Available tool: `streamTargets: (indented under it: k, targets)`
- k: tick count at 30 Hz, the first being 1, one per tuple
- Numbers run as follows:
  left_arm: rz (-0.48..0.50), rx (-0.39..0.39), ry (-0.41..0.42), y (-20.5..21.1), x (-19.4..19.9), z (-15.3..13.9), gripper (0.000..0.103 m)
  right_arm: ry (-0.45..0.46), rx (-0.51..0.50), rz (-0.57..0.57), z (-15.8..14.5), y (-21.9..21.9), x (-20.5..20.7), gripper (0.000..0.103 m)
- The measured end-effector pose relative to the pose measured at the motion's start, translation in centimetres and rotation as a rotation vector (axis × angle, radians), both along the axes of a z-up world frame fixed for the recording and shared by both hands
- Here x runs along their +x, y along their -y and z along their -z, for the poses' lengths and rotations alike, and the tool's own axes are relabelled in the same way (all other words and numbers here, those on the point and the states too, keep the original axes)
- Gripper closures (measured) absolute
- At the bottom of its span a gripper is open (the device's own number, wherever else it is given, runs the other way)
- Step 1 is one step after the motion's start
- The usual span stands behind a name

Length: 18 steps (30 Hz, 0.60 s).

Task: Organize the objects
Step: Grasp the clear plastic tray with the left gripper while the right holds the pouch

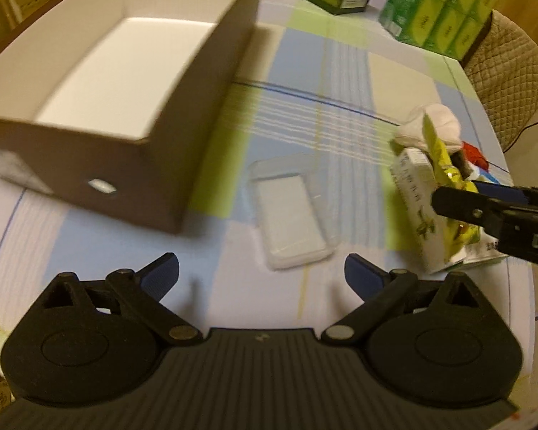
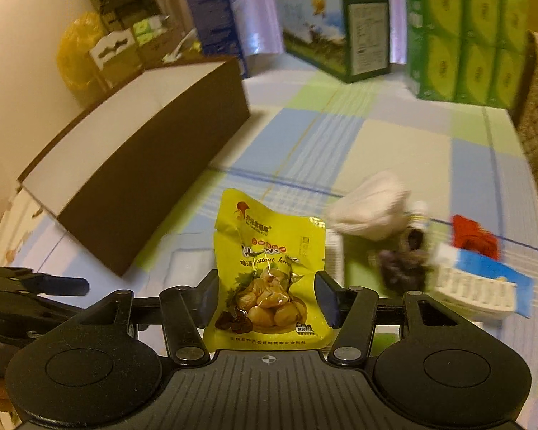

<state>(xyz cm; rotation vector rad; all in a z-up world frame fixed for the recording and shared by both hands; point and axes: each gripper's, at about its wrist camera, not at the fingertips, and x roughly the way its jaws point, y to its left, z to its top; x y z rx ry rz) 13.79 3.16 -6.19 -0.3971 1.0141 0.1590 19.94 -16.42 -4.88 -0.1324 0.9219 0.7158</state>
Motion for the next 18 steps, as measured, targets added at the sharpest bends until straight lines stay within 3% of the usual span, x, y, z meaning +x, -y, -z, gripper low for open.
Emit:
streamTargets:
  k: [11,15,18]
  targets:
    - [-0.006,0.107,-0.026,2.5,4.7,2.3,0.021,0.014,0.013,0.098,-1.1,5.9,1.5,0.050]
    - [-0.028,0.106,-0.053,2.3,4.7,3.3,0.049,0.006,0.018,0.097,-1.2,7.2,1.6,0.050]
    - [-0.041,0.096,-0.057,2.2,4.0,3.1,0.050,-0.001,0.020,0.092,-1.1,7.9,1.8,0.050]
